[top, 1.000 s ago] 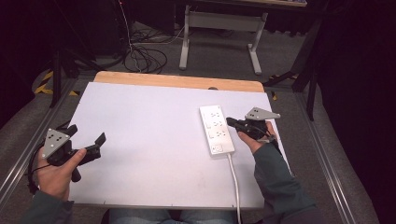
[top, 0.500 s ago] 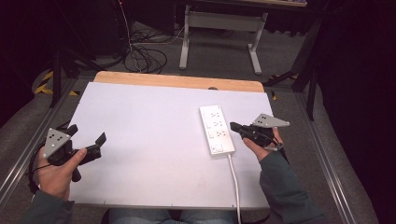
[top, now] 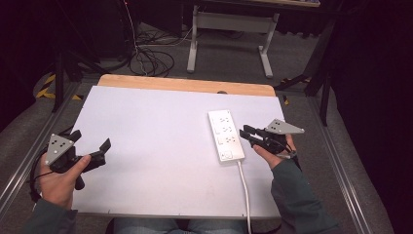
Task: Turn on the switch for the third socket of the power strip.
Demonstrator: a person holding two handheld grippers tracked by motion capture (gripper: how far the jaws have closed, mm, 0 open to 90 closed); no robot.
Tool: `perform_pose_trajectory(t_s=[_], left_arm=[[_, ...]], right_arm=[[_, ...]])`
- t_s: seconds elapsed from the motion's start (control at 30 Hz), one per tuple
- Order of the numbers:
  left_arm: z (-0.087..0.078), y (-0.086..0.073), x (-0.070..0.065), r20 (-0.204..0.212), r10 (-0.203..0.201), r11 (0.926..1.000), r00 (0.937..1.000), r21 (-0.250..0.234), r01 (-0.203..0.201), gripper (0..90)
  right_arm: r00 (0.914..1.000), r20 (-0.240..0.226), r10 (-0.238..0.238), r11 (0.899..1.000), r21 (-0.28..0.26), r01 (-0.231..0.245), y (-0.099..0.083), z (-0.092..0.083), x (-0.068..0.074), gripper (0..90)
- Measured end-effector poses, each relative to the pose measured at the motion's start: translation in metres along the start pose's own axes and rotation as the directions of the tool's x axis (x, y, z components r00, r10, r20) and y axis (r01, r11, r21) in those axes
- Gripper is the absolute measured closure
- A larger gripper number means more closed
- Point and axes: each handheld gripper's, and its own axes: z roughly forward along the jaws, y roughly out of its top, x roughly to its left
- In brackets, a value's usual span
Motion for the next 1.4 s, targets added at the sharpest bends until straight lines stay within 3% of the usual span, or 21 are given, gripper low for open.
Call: perform_pose_trajectory(t_s=[0.47,0.8,1.4], left_arm=[[-0.0013,-0.0002,0.0005,-0.004,-0.001,1.0000,1.0000,-0.003,0.001,2.7],[-0.0015,-0.0003,0.0001,-0.001,0.000,1.0000,1.0000,0.000,0.000,2.7],[-0.0041,0.0003,-0.0010,-0.001,0.004,1.0000,1.0000,-0.008,-0.004,2.6]], right_arm=[[0.9995,0.027,0.016,0.999,-0.045,-0.015,0.0002,0.0025,-0.0029,22.6],[0.9993,0.029,0.023,0.999,-0.031,-0.022,-0.0009,0.0036,-0.0037,13.2],[0.9991,0.038,0.022,1.000,-0.013,-0.021,-0.0034,0.0034,-0.0041,4.3]])
